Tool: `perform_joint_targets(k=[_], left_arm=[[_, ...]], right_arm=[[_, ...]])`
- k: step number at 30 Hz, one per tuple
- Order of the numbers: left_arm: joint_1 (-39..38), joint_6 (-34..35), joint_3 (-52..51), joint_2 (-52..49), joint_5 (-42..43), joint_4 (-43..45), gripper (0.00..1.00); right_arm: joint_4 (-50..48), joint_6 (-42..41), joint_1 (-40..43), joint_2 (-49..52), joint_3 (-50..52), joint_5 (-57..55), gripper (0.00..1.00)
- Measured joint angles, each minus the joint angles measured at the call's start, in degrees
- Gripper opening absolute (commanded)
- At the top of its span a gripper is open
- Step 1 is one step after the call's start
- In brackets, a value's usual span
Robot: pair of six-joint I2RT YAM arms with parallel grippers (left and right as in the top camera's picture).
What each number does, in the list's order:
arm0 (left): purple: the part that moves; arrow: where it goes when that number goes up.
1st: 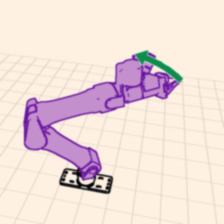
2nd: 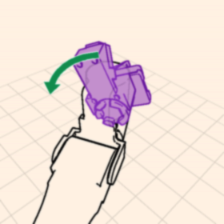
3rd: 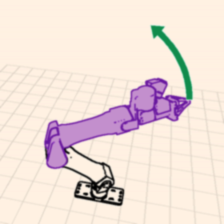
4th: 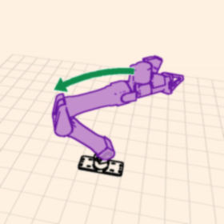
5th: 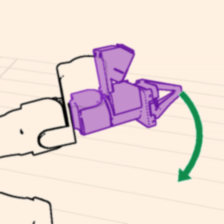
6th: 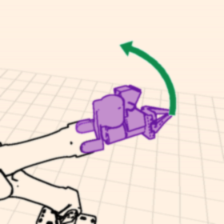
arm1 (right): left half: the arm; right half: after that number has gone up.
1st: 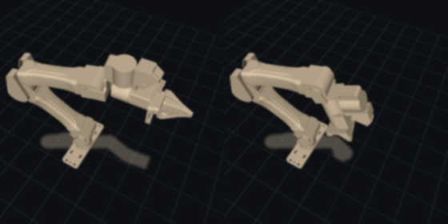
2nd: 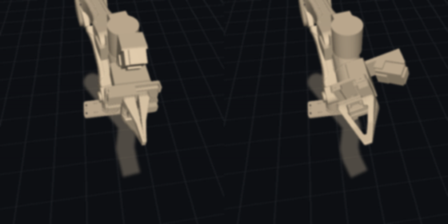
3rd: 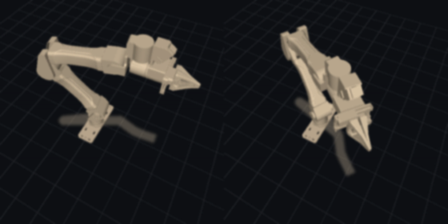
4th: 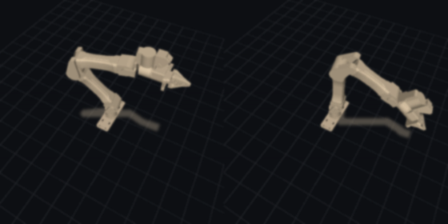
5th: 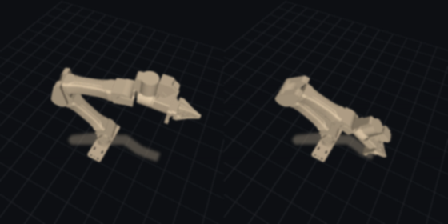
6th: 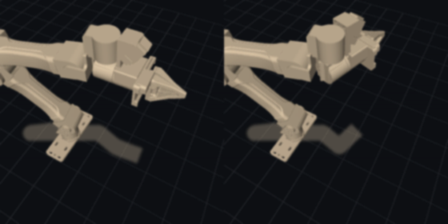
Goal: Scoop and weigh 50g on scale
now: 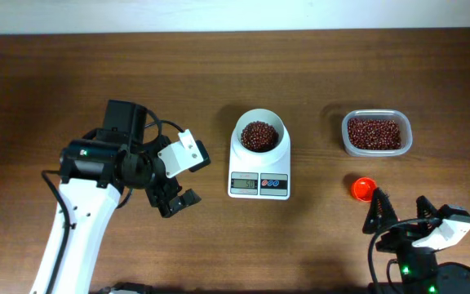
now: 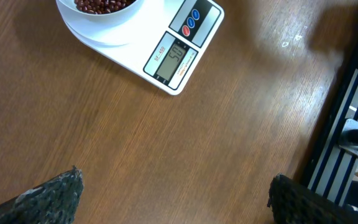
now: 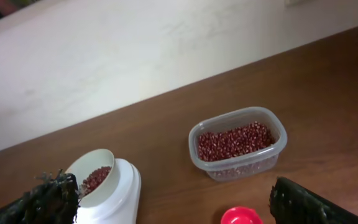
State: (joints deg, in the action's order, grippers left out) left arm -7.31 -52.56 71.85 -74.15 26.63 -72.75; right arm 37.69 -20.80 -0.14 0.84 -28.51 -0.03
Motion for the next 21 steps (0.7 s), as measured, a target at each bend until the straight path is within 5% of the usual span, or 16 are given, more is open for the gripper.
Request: perform_joint_targets(k=[7,21], left_arm=[[0.0,0.0,0.0,0.0,0.0,0.0,0.99],[0.0,0.0,0.0,0.0,0.0,0.0,0.99]], right_arm=[[-1.0,0.0,0.0,0.0,0.9,-0.2,0.99],[-19.9,0.0,0.0,0.0,16.2,-1.5,0.99]])
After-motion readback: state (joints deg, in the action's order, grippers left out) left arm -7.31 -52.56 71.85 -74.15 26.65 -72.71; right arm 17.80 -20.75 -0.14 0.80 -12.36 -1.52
